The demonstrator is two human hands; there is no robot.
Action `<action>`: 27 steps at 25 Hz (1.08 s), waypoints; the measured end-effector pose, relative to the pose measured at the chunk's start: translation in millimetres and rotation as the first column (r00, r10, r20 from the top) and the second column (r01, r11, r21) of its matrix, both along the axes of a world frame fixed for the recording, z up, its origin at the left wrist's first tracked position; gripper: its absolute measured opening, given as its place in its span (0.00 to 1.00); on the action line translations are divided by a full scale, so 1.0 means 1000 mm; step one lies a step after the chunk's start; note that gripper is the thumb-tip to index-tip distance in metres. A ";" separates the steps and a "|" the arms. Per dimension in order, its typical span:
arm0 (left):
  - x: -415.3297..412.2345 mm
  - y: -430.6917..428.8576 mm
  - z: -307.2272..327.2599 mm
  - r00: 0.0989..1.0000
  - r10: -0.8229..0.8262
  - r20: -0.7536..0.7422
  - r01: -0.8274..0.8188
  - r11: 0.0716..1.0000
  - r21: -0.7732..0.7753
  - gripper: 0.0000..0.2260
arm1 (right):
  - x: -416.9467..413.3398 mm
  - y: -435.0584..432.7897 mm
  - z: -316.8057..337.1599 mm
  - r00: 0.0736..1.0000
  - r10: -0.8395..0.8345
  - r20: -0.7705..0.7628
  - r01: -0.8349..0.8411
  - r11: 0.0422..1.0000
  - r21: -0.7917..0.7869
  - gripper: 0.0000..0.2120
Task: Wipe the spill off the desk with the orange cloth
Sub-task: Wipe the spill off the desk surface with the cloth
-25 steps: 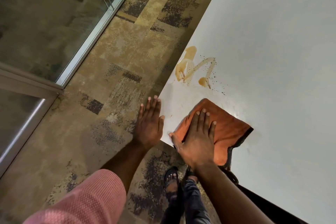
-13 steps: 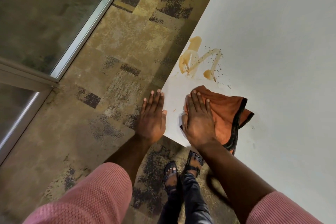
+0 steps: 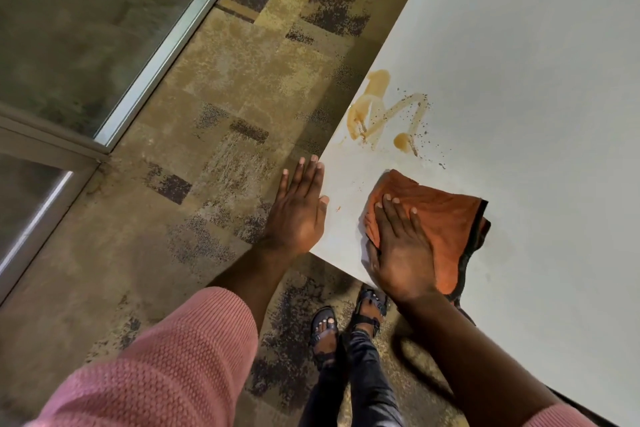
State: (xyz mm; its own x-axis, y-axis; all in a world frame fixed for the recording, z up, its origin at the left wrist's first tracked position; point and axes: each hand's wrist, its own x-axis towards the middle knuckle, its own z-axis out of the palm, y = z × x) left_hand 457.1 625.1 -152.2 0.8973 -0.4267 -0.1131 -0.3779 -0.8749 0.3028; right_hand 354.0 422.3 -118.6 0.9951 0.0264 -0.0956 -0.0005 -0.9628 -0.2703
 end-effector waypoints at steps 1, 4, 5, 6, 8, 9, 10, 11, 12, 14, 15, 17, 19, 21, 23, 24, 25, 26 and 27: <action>0.001 -0.001 -0.001 1.000 -0.003 0.004 0.003 1.000 -0.002 0.28 | 0.008 -0.001 0.000 0.999 0.002 0.035 -0.003 1.000 0.013 0.30; 0.000 0.000 -0.003 1.000 -0.016 0.012 0.016 1.000 0.008 0.29 | 0.045 0.009 0.004 0.998 -0.017 0.061 0.014 0.998 0.054 0.26; 0.000 0.001 -0.004 1.000 -0.023 0.016 0.023 1.000 0.017 0.29 | 0.058 0.012 0.005 0.998 -0.031 0.051 0.027 0.997 0.074 0.25; 0.001 0.001 -0.004 1.000 -0.027 0.014 0.027 0.999 0.022 0.29 | 0.067 0.014 0.005 0.998 -0.039 0.052 0.034 0.995 0.092 0.23; 0.003 0.000 -0.003 1.000 -0.024 0.004 0.024 0.999 0.021 0.29 | 0.070 0.018 0.003 0.996 -0.044 0.080 0.036 0.994 0.103 0.21; 0.002 0.000 -0.003 1.000 -0.020 0.001 0.020 0.999 0.026 0.29 | 0.063 0.020 0.001 0.996 -0.028 0.090 0.019 0.995 0.095 0.22; 0.002 -0.001 -0.002 1.000 -0.018 -0.003 0.018 0.999 0.030 0.29 | 0.051 0.024 -0.001 0.996 0.003 0.089 -0.011 0.996 0.089 0.23; 0.001 -0.001 -0.001 1.000 -0.018 -0.007 0.019 0.999 0.029 0.28 | 0.036 0.030 -0.002 0.995 0.043 0.085 -0.051 0.995 0.090 0.24; 0.001 -0.001 0.000 1.000 -0.020 -0.010 0.020 0.999 0.028 0.28 | 0.019 0.037 -0.003 0.993 0.087 0.077 -0.094 0.991 0.093 0.25; 0.003 -0.002 0.000 1.000 -0.016 -0.025 0.016 1.000 0.024 0.28 | -0.006 0.044 -0.003 0.985 0.168 0.040 -0.170 0.983 0.073 0.33; 0.003 -0.002 0.000 0.999 -0.012 -0.032 0.013 1.000 0.023 0.28 | -0.008 0.041 -0.004 0.977 0.214 0.020 -0.214 0.975 0.055 0.36; 0.002 -0.001 0.000 0.999 -0.013 -0.035 0.014 1.000 0.028 0.28 | 0.005 0.036 -0.004 0.964 0.262 0.030 -0.263 0.965 0.008 0.33; 0.003 -0.001 0.002 0.999 -0.018 -0.041 0.019 0.999 0.027 0.28 | 0.031 0.034 -0.004 0.973 0.229 0.023 -0.230 0.972 0.042 0.25; 0.001 -0.001 0.004 0.999 -0.023 -0.031 0.024 0.999 0.037 0.29 | 0.054 0.036 -0.001 0.987 0.159 -0.026 -0.155 0.982 0.110 0.25; 0.002 -0.001 0.003 1.000 -0.025 -0.019 0.026 0.999 0.043 0.28 | 0.061 0.040 -0.002 0.991 0.131 -0.022 -0.128 0.984 0.125 0.25; 0.003 0.000 0.003 0.999 -0.025 -0.025 0.026 0.999 0.037 0.28 | 0.059 0.039 -0.002 0.990 0.140 -0.021 -0.136 0.983 0.121 0.26; 0.003 0.000 0.003 0.999 -0.024 -0.030 0.025 0.999 0.031 0.28 | 0.055 0.037 -0.003 0.988 0.154 -0.021 -0.150 0.982 0.114 0.27; 0.001 0.000 0.003 0.999 -0.023 -0.030 0.024 0.999 0.025 0.27 | 0.046 0.034 -0.003 0.986 0.165 -0.027 -0.162 0.981 0.104 0.28; 0.001 0.000 0.002 0.999 -0.022 -0.026 0.022 1.000 0.020 0.27 | 0.037 0.031 -0.003 0.984 0.176 -0.033 -0.172 0.981 0.091 0.29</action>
State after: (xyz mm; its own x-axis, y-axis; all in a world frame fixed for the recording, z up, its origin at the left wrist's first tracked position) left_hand 457.9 624.8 -150.3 0.8845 -0.4437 -0.1444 -0.3894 -0.8725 0.2953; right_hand 390.7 452.9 -121.7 0.9698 0.2088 -0.1260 0.1521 -0.9218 -0.3567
